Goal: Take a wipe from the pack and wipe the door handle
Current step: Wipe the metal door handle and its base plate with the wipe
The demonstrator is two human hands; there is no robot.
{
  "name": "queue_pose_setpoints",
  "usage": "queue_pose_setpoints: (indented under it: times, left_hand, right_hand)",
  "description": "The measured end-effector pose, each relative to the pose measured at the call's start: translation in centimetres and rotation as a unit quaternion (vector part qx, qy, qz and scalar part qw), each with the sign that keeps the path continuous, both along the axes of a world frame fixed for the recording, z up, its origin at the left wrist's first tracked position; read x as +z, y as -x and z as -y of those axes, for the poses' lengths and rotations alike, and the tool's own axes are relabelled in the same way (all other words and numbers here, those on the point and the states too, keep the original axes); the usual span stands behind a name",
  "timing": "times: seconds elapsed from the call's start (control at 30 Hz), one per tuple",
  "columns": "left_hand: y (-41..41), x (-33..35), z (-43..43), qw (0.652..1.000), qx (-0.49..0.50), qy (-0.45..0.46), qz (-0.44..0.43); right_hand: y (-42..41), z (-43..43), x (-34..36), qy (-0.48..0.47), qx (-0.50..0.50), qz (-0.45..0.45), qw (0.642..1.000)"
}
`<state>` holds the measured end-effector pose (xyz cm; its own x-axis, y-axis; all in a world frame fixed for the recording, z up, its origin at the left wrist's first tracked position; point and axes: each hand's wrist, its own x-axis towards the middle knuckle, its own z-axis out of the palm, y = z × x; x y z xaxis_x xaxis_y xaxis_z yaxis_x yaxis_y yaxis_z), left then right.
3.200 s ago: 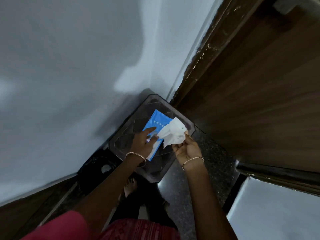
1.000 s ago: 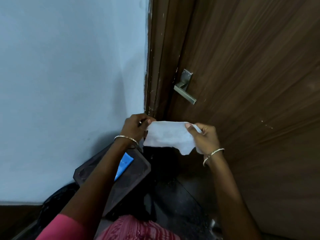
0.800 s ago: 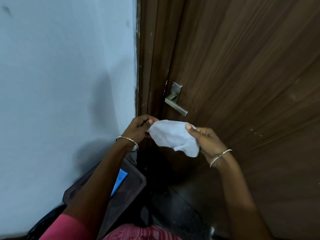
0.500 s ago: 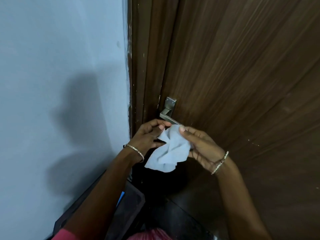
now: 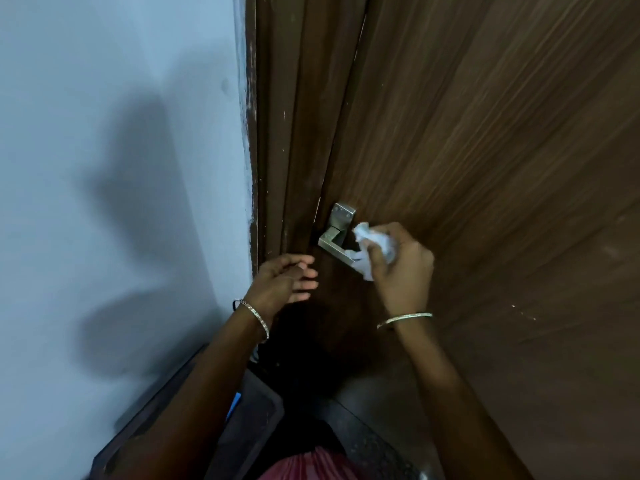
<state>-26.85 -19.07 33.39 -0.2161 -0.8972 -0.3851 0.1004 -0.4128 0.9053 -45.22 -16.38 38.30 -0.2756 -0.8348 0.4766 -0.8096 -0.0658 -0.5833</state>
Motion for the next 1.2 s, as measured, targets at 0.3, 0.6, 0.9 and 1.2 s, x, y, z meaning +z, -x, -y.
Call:
queue_pose_setpoints:
  times: [0.3,0.6,0.9,1.2]
  left_hand:
    - [3.1,-1.5,1.6,0.998,0.009,-0.062,-0.001]
    - [3.4,-2.6,2.7,0.997,0.041,-0.070,0.018]
    - [3.1,-3.2,2.8,0.995,0.041,-0.083,0.030]
    - [3.0,-2.9,2.6,0.997,0.049,-0.052,0.036]
  right_hand:
    - [2.3,-1.6,-5.1,-0.120,0.147,-0.119,0.975]
    - [-3.1,3.2,-4.6,-0.073,0.096,-0.196,0.973]
    - [2.4,-0.8,-5.9,-0.064,0.115,-0.160,0.978]
    - [-2.2,2.8,-4.6,-0.086,0.104,-0.184,0.974]
